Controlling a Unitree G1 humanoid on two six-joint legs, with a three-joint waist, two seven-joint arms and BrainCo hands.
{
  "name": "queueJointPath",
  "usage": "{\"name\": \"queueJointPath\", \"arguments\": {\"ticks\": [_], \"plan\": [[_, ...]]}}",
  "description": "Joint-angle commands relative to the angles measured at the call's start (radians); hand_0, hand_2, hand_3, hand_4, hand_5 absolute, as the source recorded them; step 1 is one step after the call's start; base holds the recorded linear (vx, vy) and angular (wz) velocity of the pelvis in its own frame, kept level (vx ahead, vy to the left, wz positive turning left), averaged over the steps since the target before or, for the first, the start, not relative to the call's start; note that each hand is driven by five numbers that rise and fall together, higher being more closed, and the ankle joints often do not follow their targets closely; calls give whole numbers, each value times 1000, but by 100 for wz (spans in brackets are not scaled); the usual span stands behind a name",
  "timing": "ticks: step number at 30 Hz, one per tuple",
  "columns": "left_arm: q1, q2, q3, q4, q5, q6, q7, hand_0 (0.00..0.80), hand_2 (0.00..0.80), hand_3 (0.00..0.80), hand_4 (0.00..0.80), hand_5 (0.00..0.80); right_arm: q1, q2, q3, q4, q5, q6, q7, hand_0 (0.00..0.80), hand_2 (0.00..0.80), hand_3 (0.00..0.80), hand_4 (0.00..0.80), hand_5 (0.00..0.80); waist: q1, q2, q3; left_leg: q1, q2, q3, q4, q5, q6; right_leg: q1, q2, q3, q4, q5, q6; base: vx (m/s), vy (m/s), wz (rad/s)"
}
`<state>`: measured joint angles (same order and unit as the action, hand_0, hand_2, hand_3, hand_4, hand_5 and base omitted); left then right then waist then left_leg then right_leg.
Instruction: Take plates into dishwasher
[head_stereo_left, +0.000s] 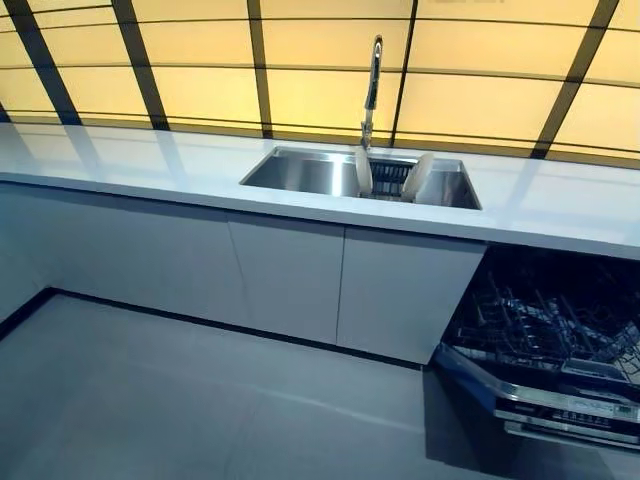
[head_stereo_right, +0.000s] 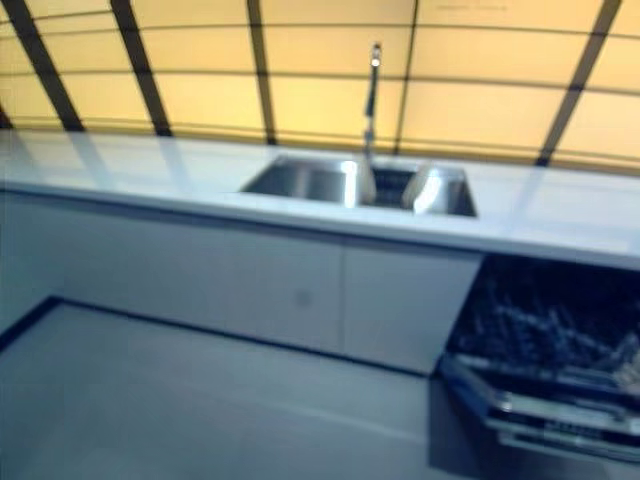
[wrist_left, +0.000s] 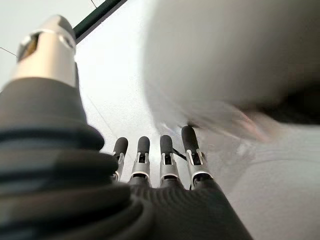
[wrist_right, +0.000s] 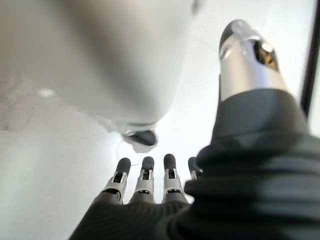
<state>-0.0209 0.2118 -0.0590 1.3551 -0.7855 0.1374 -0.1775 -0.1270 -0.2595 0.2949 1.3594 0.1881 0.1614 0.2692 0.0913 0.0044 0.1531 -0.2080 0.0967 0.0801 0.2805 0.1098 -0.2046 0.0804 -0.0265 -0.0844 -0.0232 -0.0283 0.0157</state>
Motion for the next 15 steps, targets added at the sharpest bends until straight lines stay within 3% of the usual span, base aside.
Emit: {"name": "queueJointPath", "arguments": {"ticks": [1, 2, 3, 4, 5, 7, 8, 11, 15], "plan": [[11, -12, -11, -54, -51, -13, -1, 0, 0, 0, 0, 0, 16, -7, 1, -34, -7, -9, 3, 0, 0, 0, 0, 0, 47, 16, 82, -119, -76, 40, -254, 237, 82, 192, 92, 63, 52, -66, -18, 450, 93, -3], [21, -23, -4, -58, -64, -21, 10, 0, 0, 0, 0, 0, 18, -12, -7, -32, -8, -12, 7, 0, 0, 0, 0, 0, 71, 15, 79, -143, -107, 9, -286, 235, 80, 215, 91, 89, 46, -79, -18, 372, 115, -28], [22, -26, 4, -54, -77, -18, 10, 0, 0, 0, 0, 0, 12, -11, -16, -26, -15, -17, 12, 0, 0, 0, 0, 0, 76, 8, 67, -130, -124, 3, -267, 187, 104, 212, 68, 92, 51, -87, -6, 337, 171, -74], [25, -27, 20, -41, -80, -8, 8, 0, 0, 0, 0, 0, 1, -6, -21, -14, -15, -19, 21, 0, 0, 0, 0, 0, 85, 1, 44, -110, -120, 10, -270, 141, 131, 215, 30, 89, 59, -90, 23, 174, 126, -117], [25, -26, 21, -40, -80, -8, 8, 0, 0, 0, 0, 0, 1, -6, -21, -13, -15, -19, 21, 0, 0, 0, 0, 0, 85, -2, 45, -109, -122, 12, -269, 138, 132, 216, 26, 89, 59, -92, 24, 265, 145, -120], [21, -5, 35, -8, -74, -18, 4, 0, 0, 0, 0, 0, 6, 13, -37, -18, -11, -6, 37, 0, 0, 0, 0, 0, 96, -23, 24, -109, -108, -6, -194, 64, 165, 234, -37, 59, 91, -124, 51, 383, 137, -92], [20, -1, 39, -7, -59, -17, 0, 0, 0, 0, 0, 0, 9, 18, -40, -21, -15, -1, 38, 0, 0, 0, 0, 0, 97, -30, 19, -108, -108, -3, -182, 53, 169, 240, -48, 48, 90, -124, 55, 362, 105, -38], [-5, 21, 27, -11, -22, -20, 0, 0, 0, 0, 0, 0, 24, 35, -42, -18, -46, -22, 60, 0, 0, 0, 0, 0, 86, -43, -12, -66, -80, 21, -181, 29, 180, 218, -95, -32, 90, -95, 83, 306, 85, -9], [-23, 33, 14, -11, -5, -6, 3, 0, 0, 0, 0, 0, 11, 45, -28, -23, -39, -31, 66, 0, 0, 0, 0, 0, 88, -48, -34, -55, -78, 2, -177, 14, 183, 210, -127, -51, 70, -65, 101, 263, 87, 23]]}}
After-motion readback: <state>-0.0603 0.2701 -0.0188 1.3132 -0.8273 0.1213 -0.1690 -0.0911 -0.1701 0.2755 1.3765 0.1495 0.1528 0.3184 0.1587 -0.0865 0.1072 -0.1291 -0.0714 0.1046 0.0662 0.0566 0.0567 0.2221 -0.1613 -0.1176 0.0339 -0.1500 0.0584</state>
